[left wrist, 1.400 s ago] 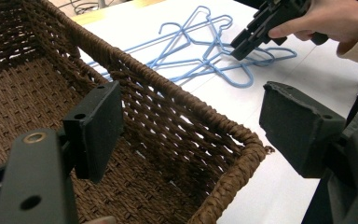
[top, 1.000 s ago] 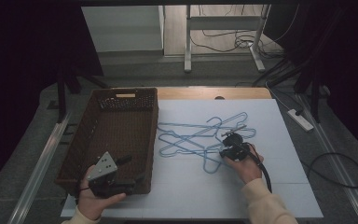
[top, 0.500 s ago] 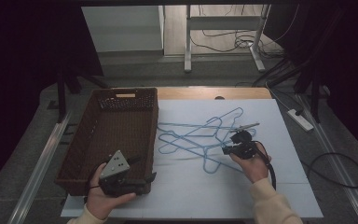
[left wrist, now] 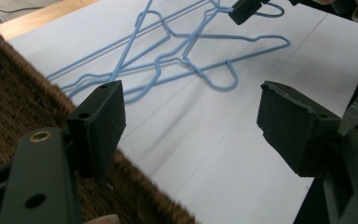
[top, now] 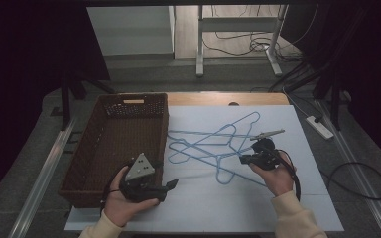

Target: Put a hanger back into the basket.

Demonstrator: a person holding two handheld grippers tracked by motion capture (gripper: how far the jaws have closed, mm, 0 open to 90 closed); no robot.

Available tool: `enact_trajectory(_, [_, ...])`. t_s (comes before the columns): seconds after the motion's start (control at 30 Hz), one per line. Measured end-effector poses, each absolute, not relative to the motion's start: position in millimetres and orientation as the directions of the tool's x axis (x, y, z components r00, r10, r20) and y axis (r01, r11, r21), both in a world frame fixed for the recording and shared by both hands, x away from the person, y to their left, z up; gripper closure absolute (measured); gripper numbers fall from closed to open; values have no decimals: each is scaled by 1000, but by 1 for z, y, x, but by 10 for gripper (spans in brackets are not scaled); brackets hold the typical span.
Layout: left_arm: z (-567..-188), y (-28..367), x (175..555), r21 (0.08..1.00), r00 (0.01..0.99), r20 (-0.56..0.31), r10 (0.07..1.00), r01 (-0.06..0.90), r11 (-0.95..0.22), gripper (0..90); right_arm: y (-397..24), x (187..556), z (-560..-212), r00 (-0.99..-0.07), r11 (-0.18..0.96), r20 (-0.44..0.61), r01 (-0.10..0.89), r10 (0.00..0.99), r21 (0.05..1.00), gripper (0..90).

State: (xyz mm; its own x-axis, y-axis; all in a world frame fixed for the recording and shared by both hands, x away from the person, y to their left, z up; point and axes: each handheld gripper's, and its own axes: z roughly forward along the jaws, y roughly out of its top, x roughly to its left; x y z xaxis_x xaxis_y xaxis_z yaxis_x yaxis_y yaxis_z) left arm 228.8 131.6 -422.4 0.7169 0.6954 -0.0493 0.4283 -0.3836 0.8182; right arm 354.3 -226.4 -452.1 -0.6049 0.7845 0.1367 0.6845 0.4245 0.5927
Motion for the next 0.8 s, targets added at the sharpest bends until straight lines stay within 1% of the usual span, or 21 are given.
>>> enact_trajectory(0.27, [-411, 102, 247, 785, 738, -24, 674, 432, -445, 258, -221, 347, -448, -624, 458, 108, 669, 774, 586, 859])
enact_trajectory(0.4, [-407, 84, 259, 764, 764, -5, 645, 419, -491, 260, -219, 343, -445, -632, 467, 105, 664, 768, 585, 859])
enact_trajectory(0.63, [-411, 53, 282, 724, 786, -2, 618, 428, -541, 260, -220, 335, -438, -644, 474, 103, 653, 758, 591, 859])
enact_trajectory(0.8, [-420, 34, 297, 684, 783, -6, 622, 456, -569, 274, -221, 333, -435, -650, 474, 111, 649, 752, 595, 859])
